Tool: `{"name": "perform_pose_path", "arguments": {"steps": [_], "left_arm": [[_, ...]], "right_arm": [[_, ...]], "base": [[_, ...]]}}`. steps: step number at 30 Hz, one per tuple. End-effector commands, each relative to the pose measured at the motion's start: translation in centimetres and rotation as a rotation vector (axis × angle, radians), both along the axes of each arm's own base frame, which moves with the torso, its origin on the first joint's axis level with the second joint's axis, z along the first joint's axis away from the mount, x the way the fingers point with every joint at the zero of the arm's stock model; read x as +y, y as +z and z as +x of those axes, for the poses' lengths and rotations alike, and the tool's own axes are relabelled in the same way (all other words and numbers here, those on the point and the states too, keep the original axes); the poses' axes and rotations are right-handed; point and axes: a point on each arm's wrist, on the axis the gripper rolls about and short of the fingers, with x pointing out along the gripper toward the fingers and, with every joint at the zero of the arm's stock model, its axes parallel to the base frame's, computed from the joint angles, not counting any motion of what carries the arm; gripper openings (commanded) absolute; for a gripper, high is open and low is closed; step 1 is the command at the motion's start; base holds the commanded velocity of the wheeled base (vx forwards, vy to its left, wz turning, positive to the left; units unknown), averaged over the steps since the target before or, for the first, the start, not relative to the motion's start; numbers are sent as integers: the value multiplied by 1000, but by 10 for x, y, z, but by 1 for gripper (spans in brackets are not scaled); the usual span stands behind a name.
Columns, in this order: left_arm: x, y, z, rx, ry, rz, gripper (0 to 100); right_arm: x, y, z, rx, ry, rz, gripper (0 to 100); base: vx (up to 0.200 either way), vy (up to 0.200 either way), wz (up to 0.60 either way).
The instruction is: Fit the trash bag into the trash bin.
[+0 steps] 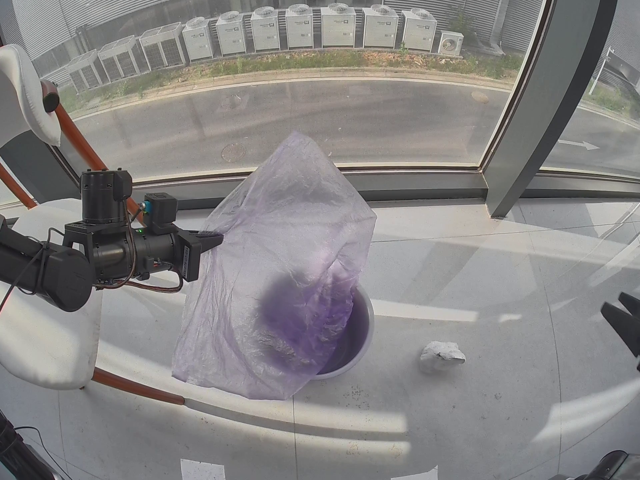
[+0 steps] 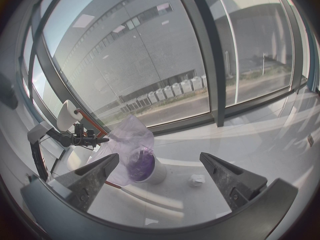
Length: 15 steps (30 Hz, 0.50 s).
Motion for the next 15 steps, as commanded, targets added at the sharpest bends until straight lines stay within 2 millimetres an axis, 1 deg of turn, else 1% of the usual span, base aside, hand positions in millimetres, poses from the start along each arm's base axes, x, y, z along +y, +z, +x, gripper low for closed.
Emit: {"name": "perform_pose_path", "arguments": {"steps": [1,2,3,4,5,8,10,14,15], "left_arm": [[-12,6,-6,-26,5,20,0],[-12,10,-9,-38,0,17,0],[-13,12,-12,-42,-5,15,0],[-13,12,-12,-42,-5,15,0],[-22,11,-22,-35,-31,19,0],[-24,5,-28,-18,-34,34,0],[-23,5,-31,-29,-15,60,0],[-19,15,-40,-93,-12,110,0],[-18,17,-45,-102,-11,111,0]], "right_arm": [[38,20,106,205,100,46,100],[42,20,120,221,99,44,100],[45,17,131,240,99,42,100],[45,17,131,240,99,42,100],[51,8,154,294,110,38,100],[61,-4,186,318,115,41,100],[67,-13,205,309,118,43,100],[79,-26,242,247,122,62,100],[81,-31,250,240,120,66,100]], "base": [[0,0,0],[0,0,0],[0,0,0],[0,0,0],[0,0,0],[0,0,0],[0,0,0],[0,0,0],[0,0,0]]}}
